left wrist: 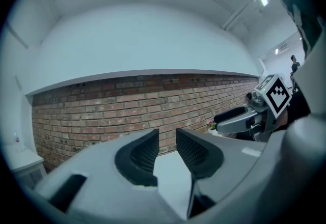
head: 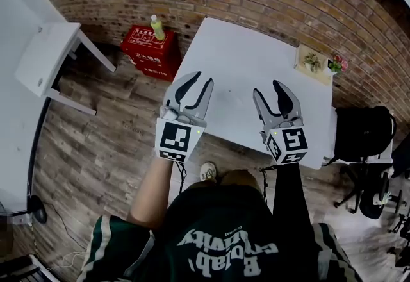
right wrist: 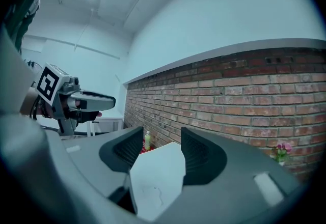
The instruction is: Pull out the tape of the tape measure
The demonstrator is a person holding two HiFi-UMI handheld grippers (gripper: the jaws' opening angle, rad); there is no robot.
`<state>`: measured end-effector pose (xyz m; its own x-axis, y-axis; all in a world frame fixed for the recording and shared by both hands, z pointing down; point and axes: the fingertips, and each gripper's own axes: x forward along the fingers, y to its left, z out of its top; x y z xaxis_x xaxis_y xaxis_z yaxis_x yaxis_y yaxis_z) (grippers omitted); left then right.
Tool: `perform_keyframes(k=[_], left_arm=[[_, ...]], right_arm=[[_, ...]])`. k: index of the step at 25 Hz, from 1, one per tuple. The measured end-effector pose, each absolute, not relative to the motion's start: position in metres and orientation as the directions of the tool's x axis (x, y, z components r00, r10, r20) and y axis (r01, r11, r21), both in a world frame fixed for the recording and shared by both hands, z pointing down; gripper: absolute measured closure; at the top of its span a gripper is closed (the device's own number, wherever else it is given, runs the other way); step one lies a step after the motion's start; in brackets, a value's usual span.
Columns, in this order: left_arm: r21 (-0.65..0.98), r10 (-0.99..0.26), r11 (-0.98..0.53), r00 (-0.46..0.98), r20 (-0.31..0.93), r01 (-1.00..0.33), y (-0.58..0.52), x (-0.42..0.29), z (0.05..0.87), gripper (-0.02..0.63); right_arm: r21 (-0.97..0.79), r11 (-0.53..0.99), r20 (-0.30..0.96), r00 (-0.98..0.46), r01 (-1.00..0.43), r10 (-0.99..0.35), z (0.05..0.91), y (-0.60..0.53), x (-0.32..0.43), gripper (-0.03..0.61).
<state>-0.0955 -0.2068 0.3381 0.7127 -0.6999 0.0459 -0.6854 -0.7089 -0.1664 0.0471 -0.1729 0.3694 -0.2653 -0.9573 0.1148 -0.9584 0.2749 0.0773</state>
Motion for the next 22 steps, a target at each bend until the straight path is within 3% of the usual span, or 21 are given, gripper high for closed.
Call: perform_keyframes(k=[11, 14, 22], left_arm=[[-0.147, -0.696, -0.715, 0.716, 0.055, -0.683, -0.222, -0.070, 0.349, 0.480], [-0.137, -0.701, -0.711, 0.711, 0.057, -0.689, -0.230, -0.061, 0.351, 0.477], [-0.177, -0.726, -0.688, 0.673, 0.141, -0.704, -0.250, -0.041, 0.387, 0.472]], right_arm=[[0.064, 0.328, 0.129, -0.318, -0.942, -0.939, 0.375, -0.203, 0.065, 0.345], [0.047, 0.386, 0.170, -0.373, -0.921, -0.912, 0.386, -0.216, 0.065, 0.367], [0.022, 0.509, 0.261, -0.487, -0.860, -0.833, 0.422, -0.249, 0.064, 0.351]])
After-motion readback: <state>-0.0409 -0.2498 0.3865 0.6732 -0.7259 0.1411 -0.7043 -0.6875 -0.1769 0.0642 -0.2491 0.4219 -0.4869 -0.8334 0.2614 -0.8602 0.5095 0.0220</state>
